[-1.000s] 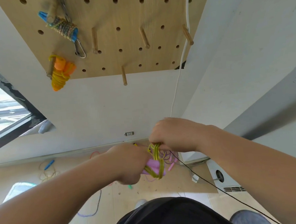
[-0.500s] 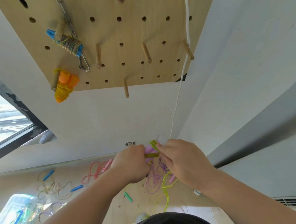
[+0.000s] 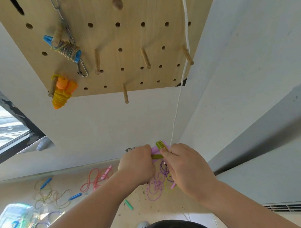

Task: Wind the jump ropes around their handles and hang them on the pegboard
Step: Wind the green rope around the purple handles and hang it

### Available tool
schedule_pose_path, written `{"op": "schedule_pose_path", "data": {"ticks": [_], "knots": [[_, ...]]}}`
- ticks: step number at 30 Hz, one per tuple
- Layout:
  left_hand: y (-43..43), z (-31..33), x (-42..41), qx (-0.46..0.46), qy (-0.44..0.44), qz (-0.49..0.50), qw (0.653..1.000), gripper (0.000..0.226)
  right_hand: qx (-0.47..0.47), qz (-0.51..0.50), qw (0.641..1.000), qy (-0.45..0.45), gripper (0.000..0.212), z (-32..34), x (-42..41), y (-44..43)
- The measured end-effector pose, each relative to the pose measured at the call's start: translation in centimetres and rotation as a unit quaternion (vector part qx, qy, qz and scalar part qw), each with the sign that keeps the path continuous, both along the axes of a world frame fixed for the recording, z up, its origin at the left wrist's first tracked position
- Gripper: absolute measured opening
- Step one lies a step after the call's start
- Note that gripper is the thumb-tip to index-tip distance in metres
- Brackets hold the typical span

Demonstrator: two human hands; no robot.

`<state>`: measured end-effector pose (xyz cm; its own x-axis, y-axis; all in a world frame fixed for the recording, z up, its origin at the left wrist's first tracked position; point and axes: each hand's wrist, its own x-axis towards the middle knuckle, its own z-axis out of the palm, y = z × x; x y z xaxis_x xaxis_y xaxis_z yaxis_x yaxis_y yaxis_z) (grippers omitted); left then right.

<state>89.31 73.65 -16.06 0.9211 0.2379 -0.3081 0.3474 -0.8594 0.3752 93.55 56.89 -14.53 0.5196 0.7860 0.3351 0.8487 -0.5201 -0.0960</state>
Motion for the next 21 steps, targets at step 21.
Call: {"op": "schedule_pose_path", "data": {"ticks": [21], "knots": [[0.8, 4.6, -0.4, -0.435, -0.019, 0.154, 0.887, 0.031, 0.202, -0.068, 0.972, 0.101, 0.01, 3.6, 1.1, -1.5]]}}
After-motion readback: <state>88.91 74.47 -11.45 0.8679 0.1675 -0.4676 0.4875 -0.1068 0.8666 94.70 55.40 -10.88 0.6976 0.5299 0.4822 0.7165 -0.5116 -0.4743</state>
